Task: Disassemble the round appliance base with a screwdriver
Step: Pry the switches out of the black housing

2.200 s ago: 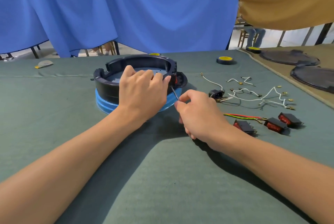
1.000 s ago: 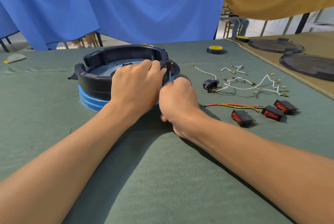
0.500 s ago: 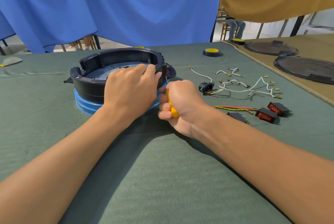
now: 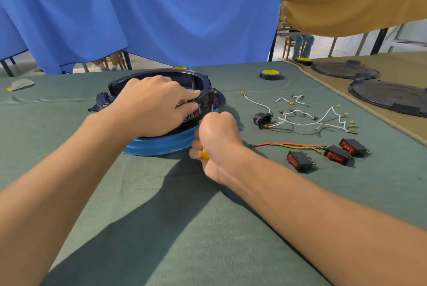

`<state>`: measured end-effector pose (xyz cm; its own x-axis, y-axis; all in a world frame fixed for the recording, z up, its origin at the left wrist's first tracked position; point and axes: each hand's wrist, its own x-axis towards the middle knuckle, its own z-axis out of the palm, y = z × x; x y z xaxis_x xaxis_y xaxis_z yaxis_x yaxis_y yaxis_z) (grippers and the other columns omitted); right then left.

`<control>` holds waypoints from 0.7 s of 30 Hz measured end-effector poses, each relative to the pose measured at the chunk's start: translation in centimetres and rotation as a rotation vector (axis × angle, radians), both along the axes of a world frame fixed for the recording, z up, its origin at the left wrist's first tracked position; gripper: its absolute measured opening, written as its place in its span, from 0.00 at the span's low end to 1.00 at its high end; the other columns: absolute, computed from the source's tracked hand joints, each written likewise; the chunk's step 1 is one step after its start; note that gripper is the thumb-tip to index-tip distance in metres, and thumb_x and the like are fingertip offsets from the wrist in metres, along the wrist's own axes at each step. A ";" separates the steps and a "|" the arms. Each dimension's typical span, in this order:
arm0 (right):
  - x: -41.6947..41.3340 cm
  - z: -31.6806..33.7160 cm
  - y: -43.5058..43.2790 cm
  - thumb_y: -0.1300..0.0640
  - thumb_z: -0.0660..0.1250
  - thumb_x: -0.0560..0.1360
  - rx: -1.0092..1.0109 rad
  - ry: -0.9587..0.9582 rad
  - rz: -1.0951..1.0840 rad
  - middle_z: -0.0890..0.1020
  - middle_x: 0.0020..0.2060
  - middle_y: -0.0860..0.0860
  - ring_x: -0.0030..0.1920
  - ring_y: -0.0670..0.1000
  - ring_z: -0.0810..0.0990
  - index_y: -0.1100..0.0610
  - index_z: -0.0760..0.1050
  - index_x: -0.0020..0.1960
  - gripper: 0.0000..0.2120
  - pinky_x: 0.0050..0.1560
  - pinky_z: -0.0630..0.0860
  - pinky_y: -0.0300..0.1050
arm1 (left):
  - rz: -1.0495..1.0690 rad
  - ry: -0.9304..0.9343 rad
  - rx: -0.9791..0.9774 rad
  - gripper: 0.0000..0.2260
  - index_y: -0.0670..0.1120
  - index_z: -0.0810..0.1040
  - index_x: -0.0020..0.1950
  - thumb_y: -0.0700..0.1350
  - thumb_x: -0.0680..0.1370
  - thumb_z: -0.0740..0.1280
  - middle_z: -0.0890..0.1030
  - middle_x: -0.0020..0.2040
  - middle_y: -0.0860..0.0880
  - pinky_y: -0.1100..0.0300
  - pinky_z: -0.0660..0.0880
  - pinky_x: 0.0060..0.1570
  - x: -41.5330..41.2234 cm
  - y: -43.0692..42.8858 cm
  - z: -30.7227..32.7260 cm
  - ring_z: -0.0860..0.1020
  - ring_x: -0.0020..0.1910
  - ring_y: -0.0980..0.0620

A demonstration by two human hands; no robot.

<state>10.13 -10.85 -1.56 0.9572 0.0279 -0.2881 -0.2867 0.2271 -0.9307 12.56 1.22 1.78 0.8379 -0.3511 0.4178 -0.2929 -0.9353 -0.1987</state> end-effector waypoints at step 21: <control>1.0 2.4 -1.2 0.65 0.49 0.75 0.167 0.153 0.026 0.64 0.26 0.50 0.16 0.46 0.58 0.57 0.67 0.38 0.11 0.17 0.56 0.30 | -0.122 0.176 -0.524 0.14 0.57 0.79 0.64 0.55 0.78 0.66 0.81 0.48 0.49 0.63 0.63 0.44 0.6 0.8 -0.4 0.73 0.45 0.53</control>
<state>11.13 -12.05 0.81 0.9009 0.1114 -0.4196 -0.4298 0.3647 -0.8260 13.13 1.99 1.40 0.8770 -0.2336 0.4198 -0.3921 -0.8530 0.3445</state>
